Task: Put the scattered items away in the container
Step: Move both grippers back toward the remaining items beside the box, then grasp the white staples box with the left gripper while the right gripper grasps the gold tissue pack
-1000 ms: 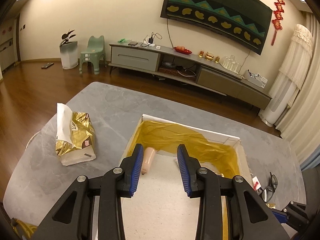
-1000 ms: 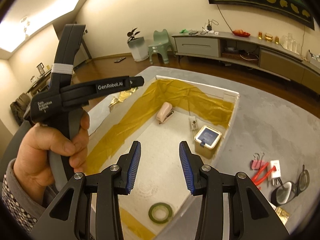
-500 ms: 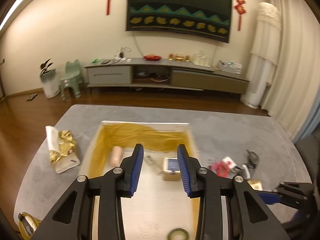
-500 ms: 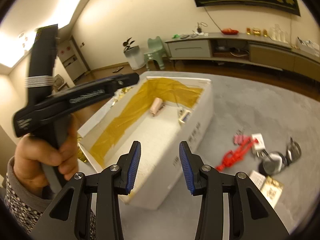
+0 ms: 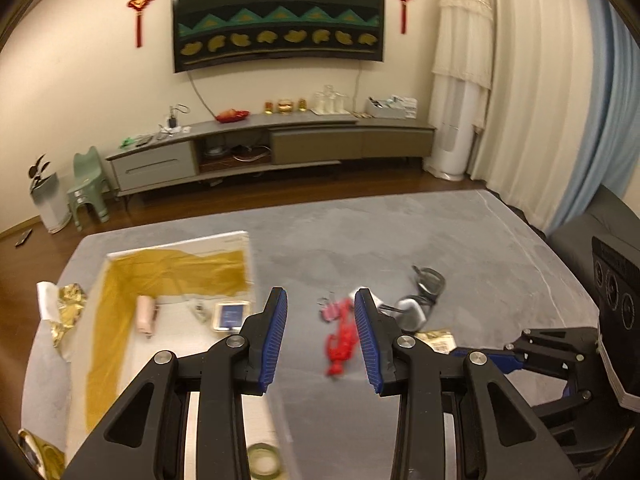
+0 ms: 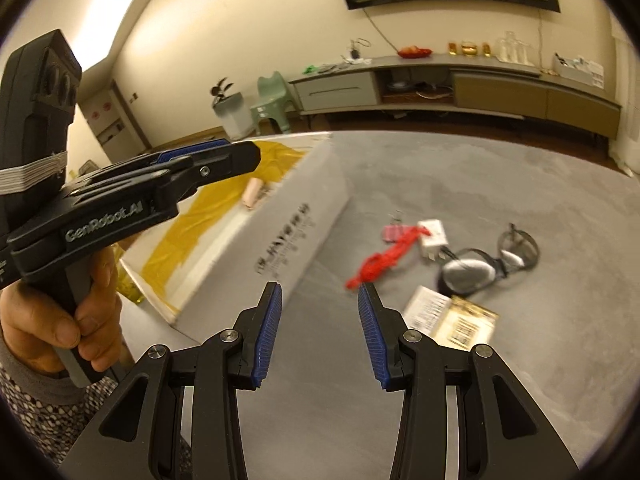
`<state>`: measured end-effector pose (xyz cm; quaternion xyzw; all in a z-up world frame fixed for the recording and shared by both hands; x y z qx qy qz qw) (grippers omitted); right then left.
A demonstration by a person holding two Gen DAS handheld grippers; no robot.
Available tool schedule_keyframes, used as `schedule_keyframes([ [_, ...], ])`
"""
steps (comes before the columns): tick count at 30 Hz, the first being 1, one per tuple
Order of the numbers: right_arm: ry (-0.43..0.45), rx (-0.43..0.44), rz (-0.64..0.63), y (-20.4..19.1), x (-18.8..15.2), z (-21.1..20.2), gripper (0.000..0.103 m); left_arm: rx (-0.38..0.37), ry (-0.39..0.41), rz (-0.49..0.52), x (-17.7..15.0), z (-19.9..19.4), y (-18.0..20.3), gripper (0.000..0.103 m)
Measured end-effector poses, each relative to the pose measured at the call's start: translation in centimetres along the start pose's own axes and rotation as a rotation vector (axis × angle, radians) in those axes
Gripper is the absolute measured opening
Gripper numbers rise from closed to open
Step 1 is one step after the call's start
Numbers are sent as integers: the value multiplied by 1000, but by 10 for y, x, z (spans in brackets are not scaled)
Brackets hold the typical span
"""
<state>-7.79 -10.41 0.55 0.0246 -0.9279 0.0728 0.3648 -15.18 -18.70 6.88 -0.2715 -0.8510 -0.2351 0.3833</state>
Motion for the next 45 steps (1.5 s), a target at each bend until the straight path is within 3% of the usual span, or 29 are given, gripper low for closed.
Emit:
schedule_keyframes([
  [8,-60,-60,55,46,-19,16,43,-32,-93,19,-15,51,31,45],
  [14,-107,-148,32,64,-35,39,44,-22,-172,-3,-33,91,31,53],
  [19,-145,-186,24,77,-45,62,47,-26,-237,-23,-52,121,29,53],
  [28,-144,-191,-13,80,-51,91,49,-9,-303,44,-71,150,32,53],
  [35,-156,-364,-98,106,-44,93,49,-12,-330,53,-82,159,27,53],
  [38,-153,-314,-26,118,-40,91,49,-49,-327,40,-87,159,31,54],
  [40,-156,-240,16,115,-39,90,50,-72,-326,42,-89,158,36,61],
  [45,-174,-233,-27,107,-45,99,52,-56,-359,71,-102,164,36,64],
])
Point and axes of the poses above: each gripper's, at about its wrist camera, not at the fingertips, and z roughly the way its jaws point, y to its right, x to its top, the point moved 6 cm from there along z, roughly the way its jaws point, and after that the axes turned 15 degrees about -x, right-handed, at the moved point
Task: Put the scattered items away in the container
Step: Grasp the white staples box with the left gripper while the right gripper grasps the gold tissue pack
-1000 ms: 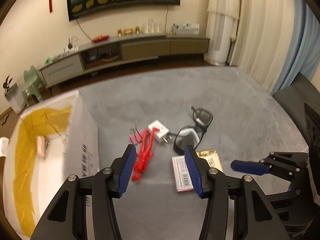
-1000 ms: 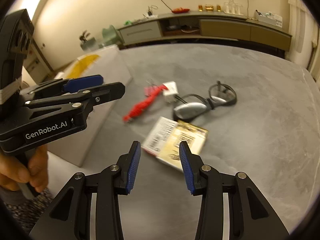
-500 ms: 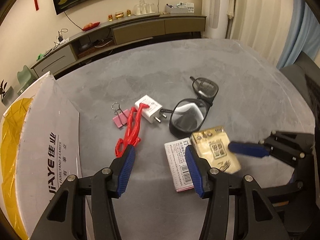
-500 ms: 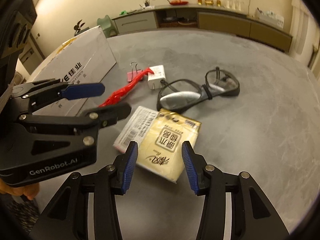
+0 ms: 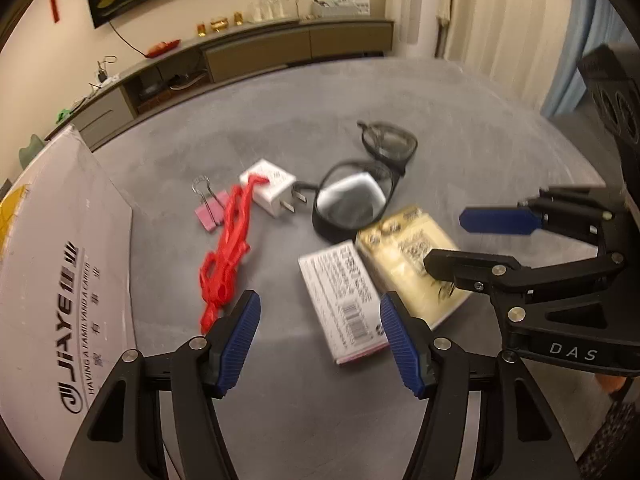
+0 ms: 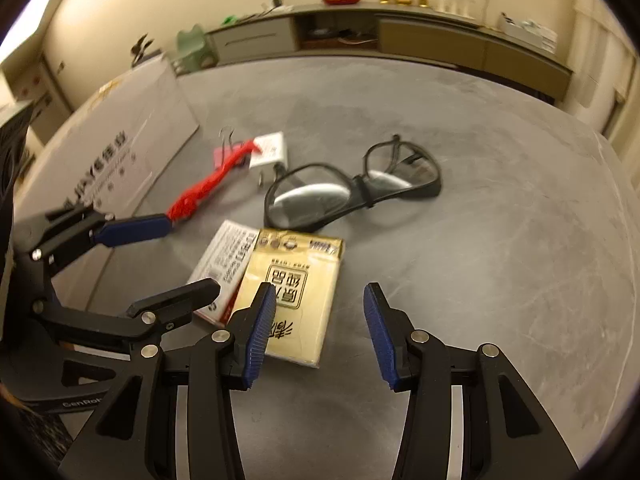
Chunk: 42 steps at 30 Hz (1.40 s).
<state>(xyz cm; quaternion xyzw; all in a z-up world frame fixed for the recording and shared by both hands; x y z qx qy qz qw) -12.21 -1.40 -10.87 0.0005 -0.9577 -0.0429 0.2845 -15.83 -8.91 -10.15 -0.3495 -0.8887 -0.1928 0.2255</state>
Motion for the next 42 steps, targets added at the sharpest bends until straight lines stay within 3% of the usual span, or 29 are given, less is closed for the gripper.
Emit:
schedule_keyframes([
  [2,1,-11,-8,3,0,1,58,20,-1,9,-4,2,-4,65],
  [7,16,-89,-12,19,1,0,60,75,23,-11,-8,-3,-18,70],
  [13,41,34,-13,2,2,-10,60,48,68,-39,-4,-13,-16,70],
  [21,32,11,-85,-4,-6,2,61,35,76,-52,3,-13,-15,68],
  [24,25,-40,-64,13,-5,3,62,13,79,-50,4,-13,-11,68],
  [28,25,-24,-20,23,-5,4,62,-22,64,-43,3,-6,-5,68],
  [33,37,-15,-80,7,-7,8,62,30,9,-19,-2,18,-7,69],
  [38,39,-61,-108,3,-8,24,62,-4,60,-63,1,25,-16,70],
  [40,51,-75,-119,2,-6,26,62,-17,77,-54,1,25,-15,66],
  [42,50,-74,-115,3,-5,27,58,-31,85,-30,2,24,-11,40],
])
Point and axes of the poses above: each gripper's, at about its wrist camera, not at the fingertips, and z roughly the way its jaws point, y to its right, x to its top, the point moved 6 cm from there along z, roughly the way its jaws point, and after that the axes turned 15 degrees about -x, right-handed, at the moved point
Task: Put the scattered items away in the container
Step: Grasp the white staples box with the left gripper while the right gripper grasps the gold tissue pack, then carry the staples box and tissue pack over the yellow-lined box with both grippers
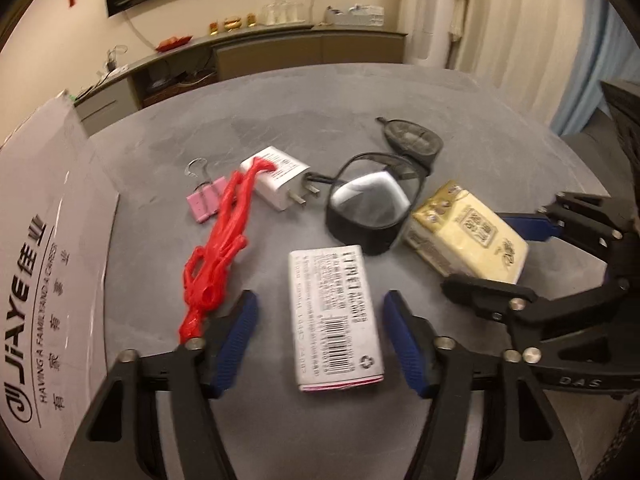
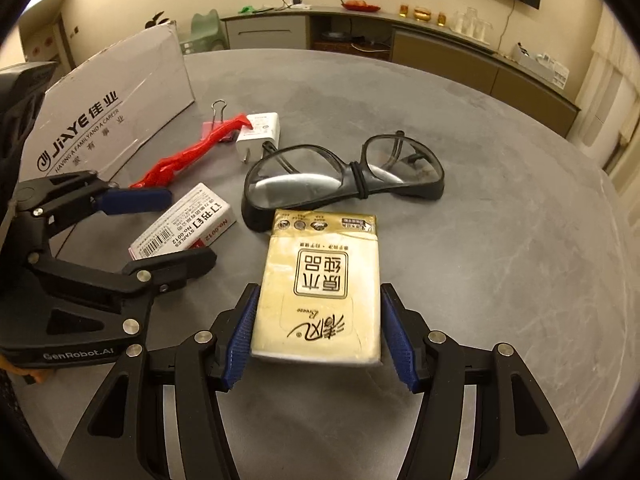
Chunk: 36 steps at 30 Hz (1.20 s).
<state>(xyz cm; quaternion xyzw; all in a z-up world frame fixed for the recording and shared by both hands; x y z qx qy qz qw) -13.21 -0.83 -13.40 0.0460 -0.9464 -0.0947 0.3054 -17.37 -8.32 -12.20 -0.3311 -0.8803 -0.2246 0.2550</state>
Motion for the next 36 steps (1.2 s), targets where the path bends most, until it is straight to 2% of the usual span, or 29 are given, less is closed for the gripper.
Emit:
schedule_keyframes([
  [1,-2,-4,2,1,0,0,55,2,-4,7,1,0,2,39],
  [8,-8,9,31,8,4,-9,54,-11,-14,-5,4,-3,4,39],
  [17,13,41,72,10,9,-35,54,-31,44,-13,14,-28,13,39],
  [36,85,26,50,-4,14,-94,55,-30,156,7,25,-99,33,39],
])
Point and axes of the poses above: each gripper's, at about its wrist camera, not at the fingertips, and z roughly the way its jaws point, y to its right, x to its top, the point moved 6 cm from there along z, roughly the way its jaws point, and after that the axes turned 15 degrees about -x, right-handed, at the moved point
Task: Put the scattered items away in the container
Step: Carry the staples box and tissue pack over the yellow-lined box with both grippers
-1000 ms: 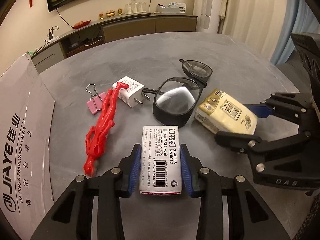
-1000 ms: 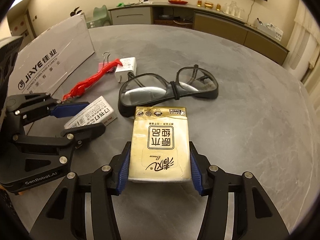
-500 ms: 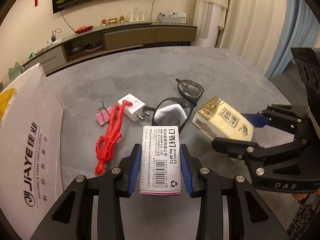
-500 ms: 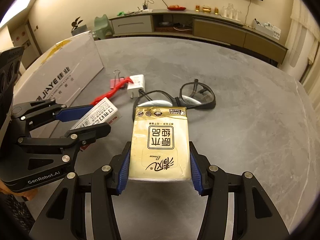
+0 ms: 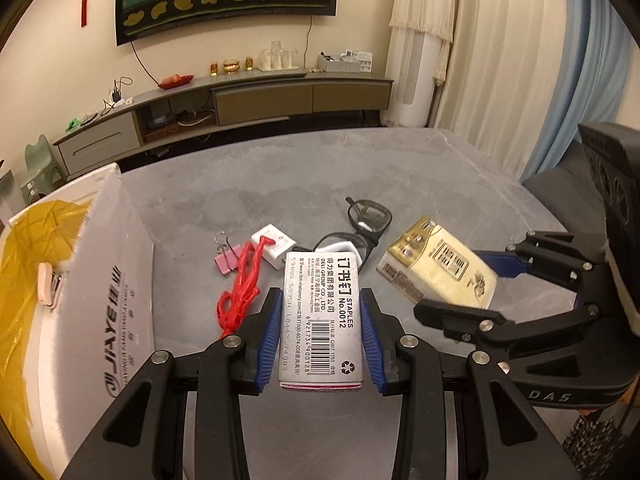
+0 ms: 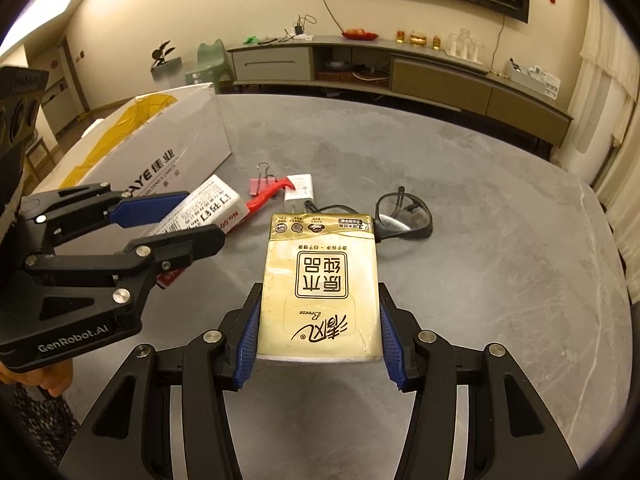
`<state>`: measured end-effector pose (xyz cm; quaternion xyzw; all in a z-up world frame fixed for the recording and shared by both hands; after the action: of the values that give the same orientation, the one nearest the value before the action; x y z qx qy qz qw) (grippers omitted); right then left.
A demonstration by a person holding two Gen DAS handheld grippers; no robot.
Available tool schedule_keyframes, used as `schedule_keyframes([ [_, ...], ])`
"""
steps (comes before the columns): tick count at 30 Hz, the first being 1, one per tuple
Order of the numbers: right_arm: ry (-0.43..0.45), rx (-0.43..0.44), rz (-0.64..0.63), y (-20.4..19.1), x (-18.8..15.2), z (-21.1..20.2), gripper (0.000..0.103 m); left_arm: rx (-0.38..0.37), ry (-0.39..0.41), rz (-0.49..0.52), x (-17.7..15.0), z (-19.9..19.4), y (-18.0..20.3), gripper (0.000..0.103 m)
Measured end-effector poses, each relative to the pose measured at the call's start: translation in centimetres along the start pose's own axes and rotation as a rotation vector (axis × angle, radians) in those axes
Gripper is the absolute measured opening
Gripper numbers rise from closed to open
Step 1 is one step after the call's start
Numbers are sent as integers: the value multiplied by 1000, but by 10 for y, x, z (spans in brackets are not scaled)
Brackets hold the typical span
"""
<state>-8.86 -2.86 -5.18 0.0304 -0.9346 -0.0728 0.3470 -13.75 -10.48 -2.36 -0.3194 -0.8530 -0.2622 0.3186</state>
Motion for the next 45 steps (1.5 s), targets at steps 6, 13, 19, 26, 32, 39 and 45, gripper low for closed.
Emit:
schedule_keyframes([
  [6,22,-1,-7,-5,3,-16,55,4,31,12,6,-21,8,39],
  [13,44,-7,-12,-11,7,-33,55,14,64,18,12,-42,12,39],
  [19,63,-10,-22,-15,11,-47,55,20,91,18,15,-61,12,39],
  [26,85,-13,-38,-25,12,-62,55,29,117,14,16,-79,13,39],
  [32,114,-11,-48,-33,15,-76,55,40,153,7,18,-101,10,39],
  [39,140,-5,-69,-50,20,-87,55,60,188,-21,17,-126,-4,39],
  [45,158,3,-88,-69,26,-93,55,74,210,-38,14,-144,-16,39],
])
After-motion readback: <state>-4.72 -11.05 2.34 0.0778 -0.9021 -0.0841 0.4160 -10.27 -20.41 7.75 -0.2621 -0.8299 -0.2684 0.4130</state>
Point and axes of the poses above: each gripper's, at about its wrist camera, not at the fingertips, and z roughly the way its jaws point, y to its right, x to its top, the point moved 6 cm from there along z, roughly the way its jaws point, and after that the axes turned 15 degrees about -x, right-handed, at the moved point
